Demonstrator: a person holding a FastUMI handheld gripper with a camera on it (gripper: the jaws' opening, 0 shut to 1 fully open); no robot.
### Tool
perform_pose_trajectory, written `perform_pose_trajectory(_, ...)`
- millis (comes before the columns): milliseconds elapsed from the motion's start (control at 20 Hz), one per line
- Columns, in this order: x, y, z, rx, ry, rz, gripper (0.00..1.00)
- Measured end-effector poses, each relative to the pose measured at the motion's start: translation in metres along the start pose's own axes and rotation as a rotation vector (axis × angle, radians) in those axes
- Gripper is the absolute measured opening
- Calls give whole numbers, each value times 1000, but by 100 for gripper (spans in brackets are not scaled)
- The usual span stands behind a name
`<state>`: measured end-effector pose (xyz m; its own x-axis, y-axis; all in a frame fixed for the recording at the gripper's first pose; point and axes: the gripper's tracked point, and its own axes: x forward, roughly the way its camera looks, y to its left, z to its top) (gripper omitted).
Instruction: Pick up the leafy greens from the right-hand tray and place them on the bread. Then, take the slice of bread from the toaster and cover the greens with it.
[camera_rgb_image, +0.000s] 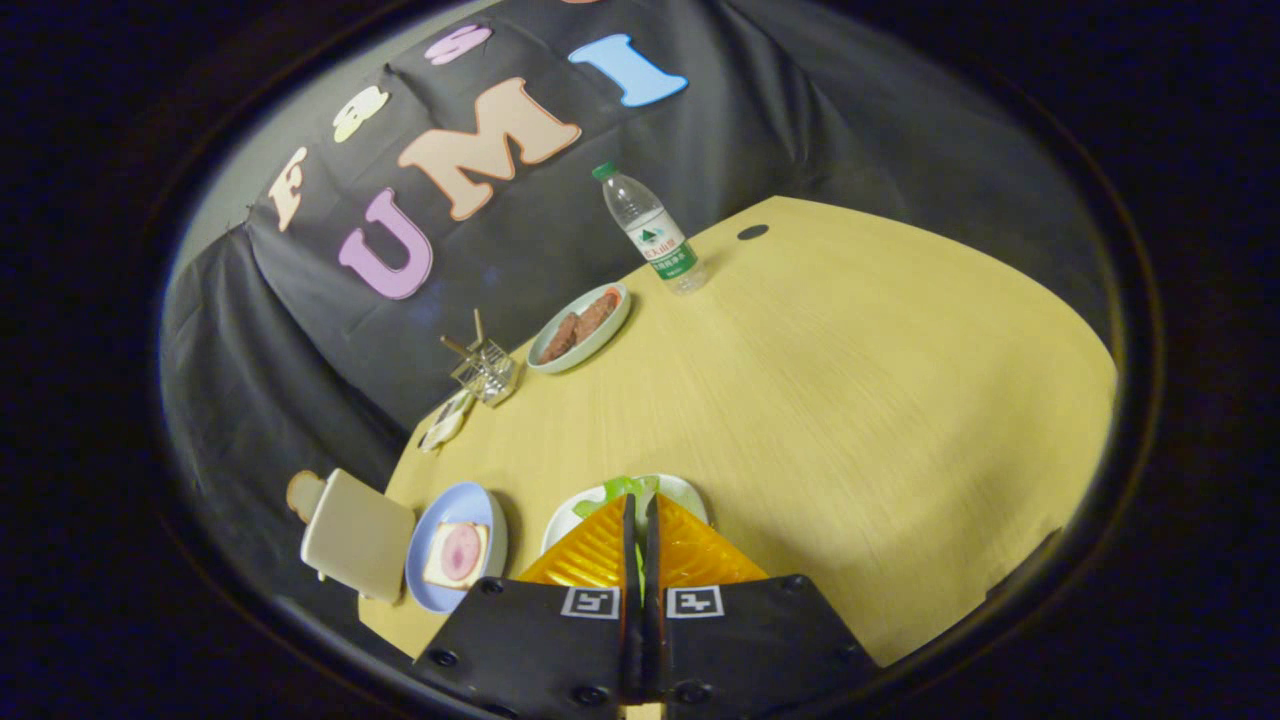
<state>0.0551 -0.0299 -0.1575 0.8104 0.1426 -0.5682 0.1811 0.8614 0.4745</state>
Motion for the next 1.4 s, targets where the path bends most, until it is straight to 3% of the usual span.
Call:
perform_pose_trajectory(300,-17,33,17,85,-48,96,3)
perform_pose_trajectory(700,-45,114,27,94,-93,240,3)
perform_pose_trajectory(1150,-20,223,-17,114,-9,397,3)
perform_pose_trajectory(1400,5,266,-45,147,13,434,3)
